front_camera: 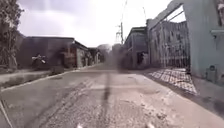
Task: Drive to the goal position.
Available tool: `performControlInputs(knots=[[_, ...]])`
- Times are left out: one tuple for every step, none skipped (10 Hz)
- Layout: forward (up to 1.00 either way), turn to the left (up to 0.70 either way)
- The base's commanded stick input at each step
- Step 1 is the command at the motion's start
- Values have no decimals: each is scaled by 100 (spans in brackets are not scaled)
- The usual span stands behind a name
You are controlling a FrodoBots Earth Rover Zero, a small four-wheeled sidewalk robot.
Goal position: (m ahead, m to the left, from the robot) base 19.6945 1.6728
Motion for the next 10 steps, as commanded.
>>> performControlInputs(knots=[[70,12],[70,12],[70,12],[70,12],[70,12],[70,11],[70,9],[70,6],[70,4],[70,2]])
